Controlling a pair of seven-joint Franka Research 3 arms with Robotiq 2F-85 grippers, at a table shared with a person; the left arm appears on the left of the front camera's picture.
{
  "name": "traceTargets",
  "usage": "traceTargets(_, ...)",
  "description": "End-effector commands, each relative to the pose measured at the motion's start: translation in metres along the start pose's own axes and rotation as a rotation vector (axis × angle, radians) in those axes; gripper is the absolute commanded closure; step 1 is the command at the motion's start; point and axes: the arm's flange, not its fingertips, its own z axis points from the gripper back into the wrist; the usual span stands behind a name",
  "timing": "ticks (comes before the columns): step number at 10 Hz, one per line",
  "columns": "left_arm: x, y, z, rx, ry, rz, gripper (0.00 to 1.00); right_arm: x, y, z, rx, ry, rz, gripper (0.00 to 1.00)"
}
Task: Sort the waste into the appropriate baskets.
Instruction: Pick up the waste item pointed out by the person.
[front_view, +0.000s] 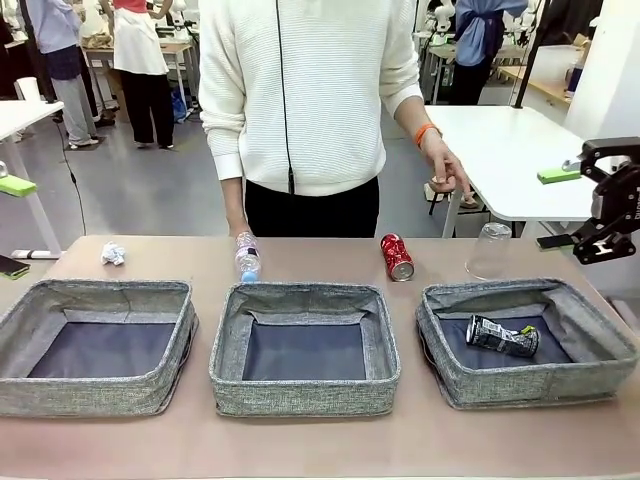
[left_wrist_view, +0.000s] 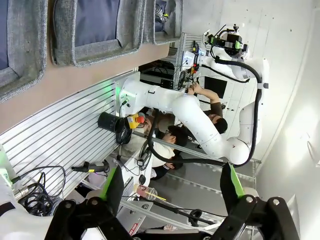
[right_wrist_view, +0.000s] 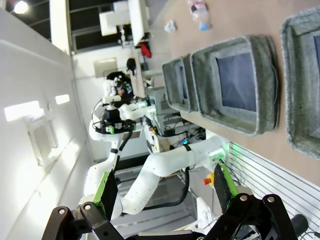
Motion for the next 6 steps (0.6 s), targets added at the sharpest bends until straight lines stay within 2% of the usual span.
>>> traceTargets(1, -0.001, -0.001, 0.002, -0.020, 0.006, -0.017, 0.00, -0.002, 0.001, -0.001, 0.003, 0.010, 0.010, 0.00)
traceTargets(5, -0.001, -0.001, 0.002, -0.020, 0.006, -0.017, 0.00, 0.000, 0.000, 0.000, 0.000, 0.000, 0.000, 0.00)
traceTargets(6, -0.001, -0.001, 0.002, -0.020, 0.006, -0.017, 0.00, 0.027, -0.005, -0.010, -0.168, -0.079, 0.280, 0.00)
